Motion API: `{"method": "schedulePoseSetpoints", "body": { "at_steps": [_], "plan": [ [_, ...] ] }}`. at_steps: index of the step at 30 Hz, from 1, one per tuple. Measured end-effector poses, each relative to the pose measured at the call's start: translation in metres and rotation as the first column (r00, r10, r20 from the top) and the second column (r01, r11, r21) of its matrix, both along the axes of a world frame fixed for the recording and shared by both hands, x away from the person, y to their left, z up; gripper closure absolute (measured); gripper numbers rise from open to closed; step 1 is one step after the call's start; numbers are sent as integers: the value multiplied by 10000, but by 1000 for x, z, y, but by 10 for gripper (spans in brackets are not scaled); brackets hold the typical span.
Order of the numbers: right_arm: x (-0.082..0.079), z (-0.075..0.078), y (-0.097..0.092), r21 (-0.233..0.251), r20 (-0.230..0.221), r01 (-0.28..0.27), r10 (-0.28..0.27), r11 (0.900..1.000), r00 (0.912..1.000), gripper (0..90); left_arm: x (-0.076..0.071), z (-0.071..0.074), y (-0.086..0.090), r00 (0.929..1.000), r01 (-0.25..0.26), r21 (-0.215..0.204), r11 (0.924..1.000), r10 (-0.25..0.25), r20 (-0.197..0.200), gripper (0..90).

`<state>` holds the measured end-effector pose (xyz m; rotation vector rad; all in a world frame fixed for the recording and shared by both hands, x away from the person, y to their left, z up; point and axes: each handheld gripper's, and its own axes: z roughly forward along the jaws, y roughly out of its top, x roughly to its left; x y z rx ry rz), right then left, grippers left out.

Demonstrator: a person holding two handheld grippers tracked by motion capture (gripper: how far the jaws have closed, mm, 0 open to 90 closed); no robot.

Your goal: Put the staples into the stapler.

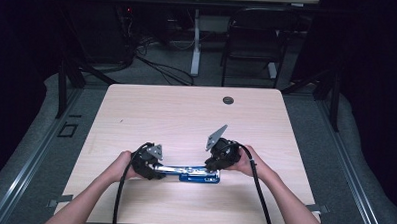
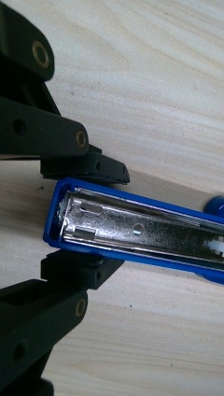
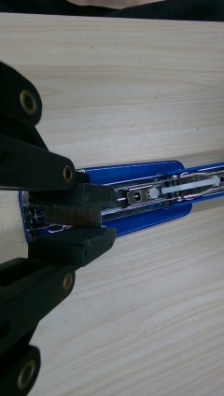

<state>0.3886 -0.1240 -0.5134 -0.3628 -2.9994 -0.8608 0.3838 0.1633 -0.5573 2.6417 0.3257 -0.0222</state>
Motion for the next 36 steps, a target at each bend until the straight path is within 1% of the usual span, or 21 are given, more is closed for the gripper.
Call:
{"method": "schedulePoseSetpoints", "body": {
  "at_steps": [2, 3, 5, 7, 8, 14, 17, 18, 20, 21, 23, 24, 25, 27, 29, 30, 31, 33, 34, 35, 36],
  "plan": [
    [-1, 0, 1, -46, 72, -92, 93, 9999, 9999, 788, 0, 0, 0, 10000, 0, 7, 10000, 0, 0, 612],
    [-1, 0, 1, 5, 133, -122, 122, 9999, 9998, 788, 0, 0, 0, 10000, 0, 10, 10000, 0, 0, 612],
    [-2, 1, 1, -190, 275, -303, 309, 9994, 9991, 788, 0, 0, 0, 10000, 0, 12, 10000, 0, 5, 612],
    [-2, 1, 0, -140, 340, -394, 399, 9991, 9986, 788, 0, 0, 0, 10000, -5, 8, 10000, 5, 1, 612],
    [-3, 0, 0, -6, 344, -371, 371, 9993, 9987, 788, 0, 0, 0, 10000, -11, 7, 10000, 11, -6, 612],
    [-4, 0, 0, 57, 426, -437, 435, 9990, 9981, 788, 0, 0, 0, 10000, -9, 46, 10000, 9, -16, 612],
    [-4, 1, 0, -201, 527, -599, 609, 9980, 9968, 788, 0, 0, -1, 10000, -18, 57, 10000, 18, -13, 612],
    [-5, 0, 0, -120, 535, -554, 559, 9984, 9970, 788, 0, 0, -1, 10000, -18, 60, 10000, 18, -13, 611],
    [-6, 1, 0, -178, 605, -595, 605, 9981, 9963, 788, 0, 0, -1, 10000, -19, 66, 10000, 19, -8, 612],
    [-5, 2, 0, -297, 654, -658, 677, 9974, 9956, 788, 0, 0, -1, 10000, -17, 71, 10000, 17, -8, 612],
    [-6, 2, -1, -165, 628, -620, 629, 9979, 9960, 788, 0, 1, -1, 10000, -20, 85, 10000, 20, -6, 612],
    [-6, 3, -1, -308, 674, -692, 711, 9971, 9952, 789, 0, 0, -1, 10000, -25, 84, 10000, 25, -8, 612],
    [-7, 2, -1, -193, 659, -631, 642, 9978, 9958, 789, 0, 0, -1, 10000, -24, 81, 10000, 25, -8, 612],
    [-7, 2, 0, -237, 732, -654, 670, 9976, 9951, 789, 0, 1, -1, 10000, -19, 83, 10000, 19, -16, 612],
    [-7, 3, 1, -427, 770, -767, 798, 9961, 9938, 789, 0, 1, -1, 10000, -12, 91, 10000, 12, -13, 612],
    [-7, 2, 1, -331, 743, -713, 736, 9969, 9945, 789, 0, 1, -1, 10000, -14, 87, 10000, 14, -14, 611],
    [-7, 2, 2, -446, 784, -795, 829, 9958, 9935, 790, 0, 1, -1, 10000, -18, 86, 10000, 18, -15, 612],
    [-8, 2, 3, -469, 834, -841, 878, 9954, 9926, 789, 0, 1, -1, 10000, -22, 106, 9999, 23, -23, 611],
    [-8, 3, 4, -662, 914, -980, 1039, 9930, 9904, 789, 0, 1, -1, 10000, -28, 116, 9999, 28, -19, 611],
    [-8, 2, 6, -689, 903, -1023, 1083, 9924, 9900, 789, 0, 1, -1, 10000, -42, 126, 9999, 43, -13, 611],
    [-8, 2, 8, -926, 947, -1165, 1252, 9889, 9876, 789, 0, 1, -2, 10000, -57, 138, 9999, 57, -27, 611]
  ]
}}
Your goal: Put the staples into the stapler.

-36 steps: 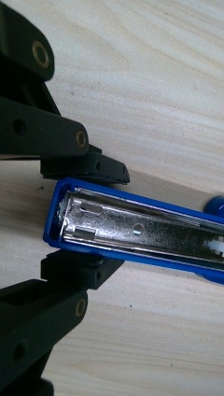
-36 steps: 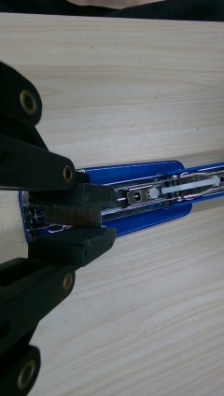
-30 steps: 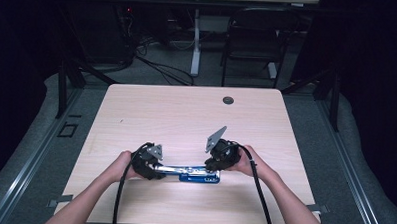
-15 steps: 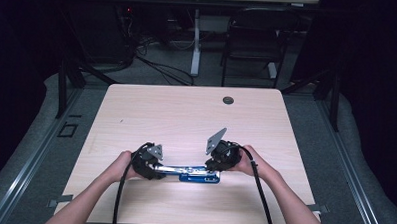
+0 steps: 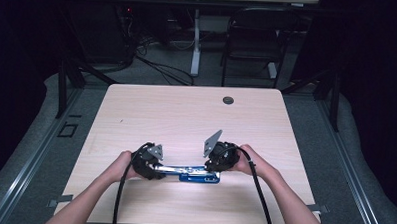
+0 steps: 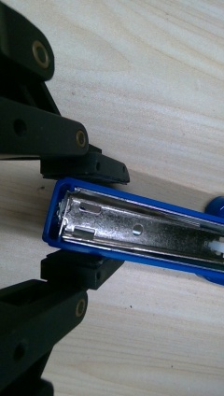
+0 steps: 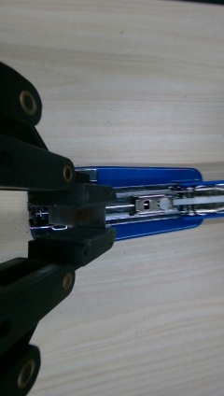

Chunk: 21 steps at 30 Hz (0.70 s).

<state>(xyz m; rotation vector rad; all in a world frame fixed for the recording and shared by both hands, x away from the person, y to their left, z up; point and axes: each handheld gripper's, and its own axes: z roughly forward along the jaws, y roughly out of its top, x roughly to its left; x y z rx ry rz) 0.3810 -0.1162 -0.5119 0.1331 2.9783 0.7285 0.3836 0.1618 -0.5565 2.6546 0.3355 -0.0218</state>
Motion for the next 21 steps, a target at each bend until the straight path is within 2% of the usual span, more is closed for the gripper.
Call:
{"method": "schedulePoseSetpoints", "body": {
  "at_steps": [3, 7, 8, 9, 15, 17, 21],
  "plan": [
    [-2, -3, 4, -401, 75, -111, 114, 9991, 9999, 789, 0, 0, 0, 10000, 4, 0, 10000, -4, 2, 610],
    [0, -2, 2, -390, -28, -166, 165, 9991, 9999, 788, 0, 0, 0, 10000, 16, -6, 10000, -16, 5, 611],
    [0, -4, 2, -235, -49, -51, 50, 9997, 10000, 788, 0, 0, 0, 10000, 19, -13, 10000, -19, -2, 611],
    [0, -4, 2, -343, -38, -89, 87, 9994, 10000, 787, 0, 0, 0, 10000, 23, -15, 10000, -23, 0, 611],
    [1, -5, 2, -302, -153, -74, 69, 9995, 9999, 785, 0, 0, 0, 10000, 29, -17, 10000, -29, -7, 610],
    [1, -5, 3, -571, -168, -98, 89, 9983, 9998, 783, 0, 0, 0, 10000, 19, -24, 10000, -19, -10, 611],
    [1, -6, 3, -554, -251, 12, -26, 9985, 9997, 781, 0, 0, 0, 10000, 11, -22, 10000, -11, -12, 610]
  ]
}}
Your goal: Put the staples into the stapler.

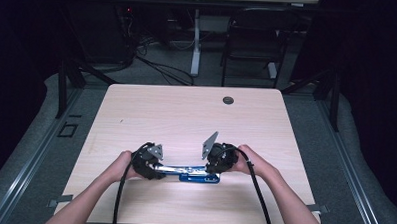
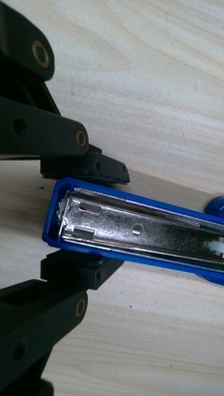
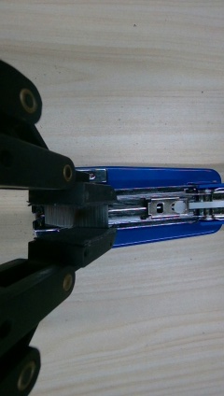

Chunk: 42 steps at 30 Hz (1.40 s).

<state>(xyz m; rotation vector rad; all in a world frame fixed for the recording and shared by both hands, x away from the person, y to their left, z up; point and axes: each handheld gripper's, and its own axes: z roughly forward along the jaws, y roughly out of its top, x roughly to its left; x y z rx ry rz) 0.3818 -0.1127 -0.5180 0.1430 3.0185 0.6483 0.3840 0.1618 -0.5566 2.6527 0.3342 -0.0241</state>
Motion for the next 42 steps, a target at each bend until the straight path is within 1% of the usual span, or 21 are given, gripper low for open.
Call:
{"method": "schedulePoseSetpoints", "body": {
  "at_steps": [2, 6, 9, 10, 15, 18, 23, 25, 26, 28, 29, 31, 33, 34, 35, 37, 38, 39, 40, 42],
  "plan": [
    [0, 0, 0, 33, -34, 53, -53, 10000, 10000, 778, 0, 0, 0, 10000, -16, 28, 10000, 16, 11, 610],
    [2, -2, -1, -152, -9, -59, 59, 9999, 10000, 775, 0, 0, 0, 10000, -14, 38, 10000, 14, 12, 610],
    [1, -1, -1, -197, -40, -44, 43, 9998, 10000, 775, 0, 0, 0, 10000, -6, 32, 10000, 6, 11, 610],
    [0, -2, -1, -120, -10, -9, 9, 9999, 10000, 775, 0, 0, -1, 10000, -4, 40, 10000, 4, 13, 610],
    [1, -1, -1, -193, 16, -35, 35, 9998, 10000, 767, 0, 0, -1, 10000, -1, 45, 10000, 1, 4, 609],
    [2, -3, -2, -32, -161, 100, -101, 9999, 9998, 750, 0, 0, -1, 10000, 2, 45, 10000, -2, 4, 610],
    [3, -4, -2, -64, -275, 196, -198, 9998, 9994, 723, 0, 0, -1, 10000, 8, 60, 10000, -8, 17, 610],
    [4, -3, -3, 28, -341, 279, -278, 9996, 9990, 717, 0, 0, -1, 10000, 15, 63, 10000, -15, 21, 610],
    [4, -2, -3, 86, -336, 327, -324, 9994, 9989, 715, 0, 0, -1, 10000, 14, 62, 10000, -15, 23, 610],
    [5, -1, -4, 238, -463, 507, -496, 9984, 9977, 703, 0, 0, -1, 10000, 3, 60, 10000, -3, 19, 610],
    [5, 0, -4, 240, -437, 585, -575, 9980, 9974, 691, 0, 0, -1, 10000, -3, 56, 10000, 3, 15, 610],
    [5, 1, -5, 292, -525, 721, -705, 9970, 9961, 668, 0, 1, -1, 10000, -6, 34, 10000, 6, 39, 609],
    [5, 3, -5, 392, -520, 875, -854, 9954, 9950, 659, -1, 1, -1, 10000, 21, 16, 10000, -21, 95, 610],
    [4, 4, -6, 340, -435, 951, -936, 9949, 9947, 651, -1, 2, 0, 10000, 29, 10, 10000, -29, 89, 610],
    [4, 4, -6, 491, -426, 1072, -1051, 9930, 9935, 650, -1, 2, 0, 9999, 38, 3, 10000, -38, 95, 610],
    [5, 5, -8, 401, -475, 1253, -1234, 9913, 9912, 635, -1, 3, 0, 9999, 57, 1, 10000, -57, 158, 610],
    [5, 5, -8, 456, -468, 1320, -1299, 9902, 9904, 626, -2, 3, 0, 9998, 67, -22, 10000, -67, 196, 610],
    [5, 4, -8, 411, -519, 1467, -1446, 9883, 9881, 611, -2, 4, 0, 9997, 84, -25, 10000, -84, 228, 609],
    [6, 5, -9, 341, -462, 1554, -1538, 9873, 9870, 607, -2, 4, 0, 9997, 89, -46, 10000, -88, 241, 609],
    [6, 3, -10, 437, -535, 1794, -1770, 9828, 9828, 593, -2, 4, 0, 9996, 89, -58, 9999, -88, 264, 610]
  ]
}}
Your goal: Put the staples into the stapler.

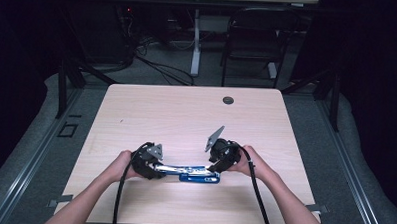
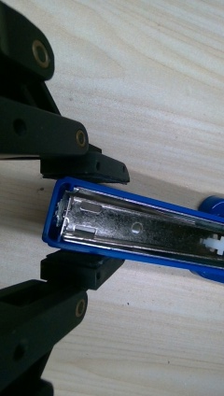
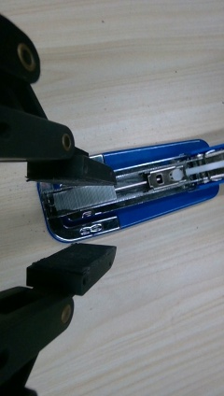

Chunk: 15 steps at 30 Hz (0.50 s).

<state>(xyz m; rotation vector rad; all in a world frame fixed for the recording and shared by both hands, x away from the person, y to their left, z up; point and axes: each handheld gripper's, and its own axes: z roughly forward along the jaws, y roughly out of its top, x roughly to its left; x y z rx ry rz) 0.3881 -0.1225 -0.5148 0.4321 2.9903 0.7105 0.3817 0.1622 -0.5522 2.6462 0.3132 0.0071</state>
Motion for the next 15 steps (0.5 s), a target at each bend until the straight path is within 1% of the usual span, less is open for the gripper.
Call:
{"method": "schedulePoseSetpoints", "body": {
  "at_steps": [1, 4, 7, 10, 12, 13, 15],
  "plan": [
    [0, 0, 0, -32, 37, 101, -101, 9999, 9999, 590, 0, 0, 0, 10000, 2, 12, 10000, -2, 14, 609],
    [1, 1, -2, 77, 83, 382, -383, 9992, 9992, 587, 0, 0, 0, 10000, 4, -44, 10000, -4, 49, 610],
    [2, 2, -4, 306, 56, 694, -696, 9971, 9976, 620, -1, 1, 1, 9999, 19, -110, 9999, -18, 99, 609],
    [2, 4, -6, 438, 121, 885, -891, 9951, 9960, 665, -1, 2, 1, 9999, 39, -133, 9999, -37, 138, 610],
    [1, 6, -7, 549, 279, 813, -830, 9952, 9962, 729, -1, 2, 1, 9998, 59, -122, 9999, -57, 184, 610],
    [1, 7, -7, 536, 372, 758, -778, 9957, 9963, 739, -1, 2, 1, 9998, 70, -117, 9999, -68, 208, 610],
    [0, 9, -8, 742, 414, 738, -770, 9945, 9962, 766, -1, 2, 1, 9998, 68, -189, 9998, -64, 207, 609]
  ]
}}
